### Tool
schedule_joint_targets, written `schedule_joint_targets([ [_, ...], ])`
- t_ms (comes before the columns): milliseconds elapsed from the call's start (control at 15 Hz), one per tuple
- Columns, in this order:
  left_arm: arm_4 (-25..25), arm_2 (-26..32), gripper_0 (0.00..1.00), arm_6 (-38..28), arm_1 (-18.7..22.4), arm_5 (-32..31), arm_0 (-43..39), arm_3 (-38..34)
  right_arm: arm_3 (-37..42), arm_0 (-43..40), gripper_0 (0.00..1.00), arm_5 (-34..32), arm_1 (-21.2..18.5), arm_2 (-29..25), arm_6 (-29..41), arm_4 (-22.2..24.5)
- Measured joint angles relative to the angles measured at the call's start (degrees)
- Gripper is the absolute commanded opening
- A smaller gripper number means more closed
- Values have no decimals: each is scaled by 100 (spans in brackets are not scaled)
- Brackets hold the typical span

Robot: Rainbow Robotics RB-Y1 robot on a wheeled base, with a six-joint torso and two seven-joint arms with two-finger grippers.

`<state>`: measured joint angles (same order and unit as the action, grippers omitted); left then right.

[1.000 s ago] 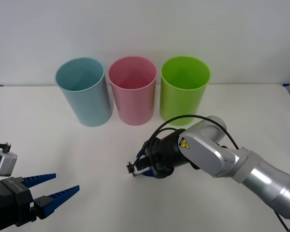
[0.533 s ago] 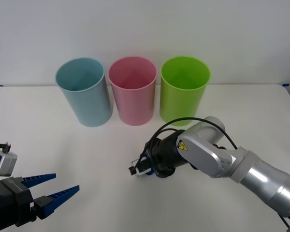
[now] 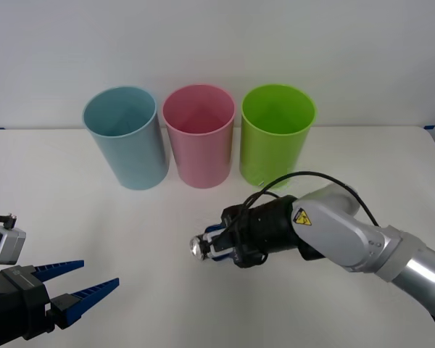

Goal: Put cans in the blue bin and PET bottles in the pink bin and trash in the green bin.

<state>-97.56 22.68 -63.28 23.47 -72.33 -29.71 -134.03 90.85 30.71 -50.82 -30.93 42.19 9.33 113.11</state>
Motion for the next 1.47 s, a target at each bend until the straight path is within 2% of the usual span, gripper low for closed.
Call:
schedule_joint_targets([
  [200, 0, 0, 100, 0, 0, 0, 0, 0, 748, -792, 0, 161, -393, -503, -39, -582],
  [400, 0, 0, 100, 0, 0, 0, 0, 0, 1466, -1907, 0, 155, -426, -1379, -169, -977],
  [533, 0, 0, 100, 0, 0, 0, 0, 0, 1713, -2449, 0, 158, -341, -1824, -284, -1584],
  [733, 0, 0, 100, 0, 0, 0, 0, 0, 1828, -2997, 0, -76, -35, -2561, -851, -2782],
  [1000, 0, 0, 100, 0, 0, 0, 0, 0, 1830, -3278, 0, -866, 387, -3546, -1189, -3872],
  [1200, 0, 0, 100, 0, 0, 0, 0, 0, 1865, -3253, 0, -1129, 471, -3953, -1243, -4720],
  [1333, 0, 0, 100, 0, 0, 0, 0, 0, 1994, -3080, 0, -1071, 473, -4038, -1175, -5019],
  [1467, 0, 0, 100, 0, 0, 0, 0, 0, 2167, -2781, 0, -863, 477, -4077, -1007, -5111],
])
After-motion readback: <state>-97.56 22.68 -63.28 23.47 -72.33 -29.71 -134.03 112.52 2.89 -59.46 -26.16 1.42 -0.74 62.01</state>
